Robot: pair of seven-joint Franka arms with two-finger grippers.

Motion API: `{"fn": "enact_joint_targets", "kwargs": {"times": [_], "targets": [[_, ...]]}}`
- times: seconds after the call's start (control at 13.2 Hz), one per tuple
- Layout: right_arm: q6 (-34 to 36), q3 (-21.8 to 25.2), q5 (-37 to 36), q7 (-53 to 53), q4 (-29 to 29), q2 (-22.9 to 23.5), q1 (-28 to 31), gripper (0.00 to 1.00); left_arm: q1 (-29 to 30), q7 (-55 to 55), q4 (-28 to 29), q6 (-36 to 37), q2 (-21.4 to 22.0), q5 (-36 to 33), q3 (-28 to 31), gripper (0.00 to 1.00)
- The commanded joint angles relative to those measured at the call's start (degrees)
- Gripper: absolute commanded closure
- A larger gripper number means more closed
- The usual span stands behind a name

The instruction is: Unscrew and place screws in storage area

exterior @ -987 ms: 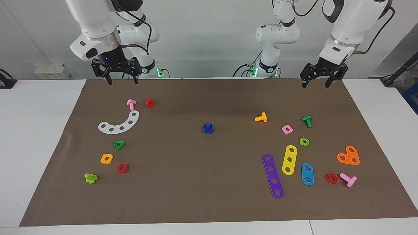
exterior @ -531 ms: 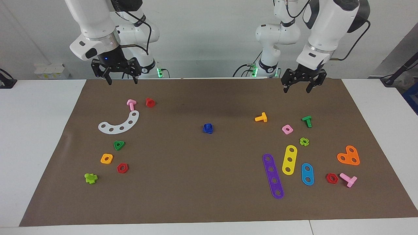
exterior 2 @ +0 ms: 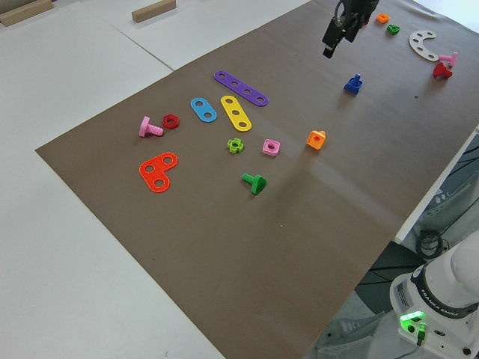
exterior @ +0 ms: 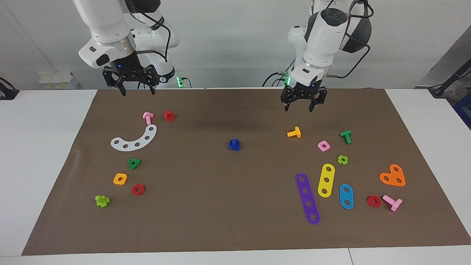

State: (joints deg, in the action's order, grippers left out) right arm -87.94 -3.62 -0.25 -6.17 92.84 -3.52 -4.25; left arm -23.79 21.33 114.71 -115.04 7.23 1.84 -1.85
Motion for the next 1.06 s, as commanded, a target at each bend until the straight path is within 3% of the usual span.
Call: {"fn": "enact_joint_targets", "kwargs": {"times": [0.0, 0.3, 0.61, 0.99], "targets": [[-0.9, -0.2, 1.5, 1.9, 0.8, -0.5, 0.7, 0.0, -5.1, 5.5, 0.7, -7.5, -4.7, 0.7, 0.9, 0.0], [-1.0, -0.2, 1.5, 2.0, 0.8, -0.5, 0.7, 0.0, -8.4, 7.1, 0.7, -15.0, -9.5, 1.0, 0.8, 0.0], [-0.9, -0.2, 1.5, 1.9, 0.8, -0.5, 0.8, 0.0, -10.2, 7.3, 0.8, -19.9, -11.6, 2.6, 0.8, 0.0], [-0.8, -0.2, 1.5, 1.9, 0.8, -0.5, 1.0, 0.0, -13.6, 7.7, 0.3, -27.0, -18.4, 2.6, 0.9, 0.0]]}}
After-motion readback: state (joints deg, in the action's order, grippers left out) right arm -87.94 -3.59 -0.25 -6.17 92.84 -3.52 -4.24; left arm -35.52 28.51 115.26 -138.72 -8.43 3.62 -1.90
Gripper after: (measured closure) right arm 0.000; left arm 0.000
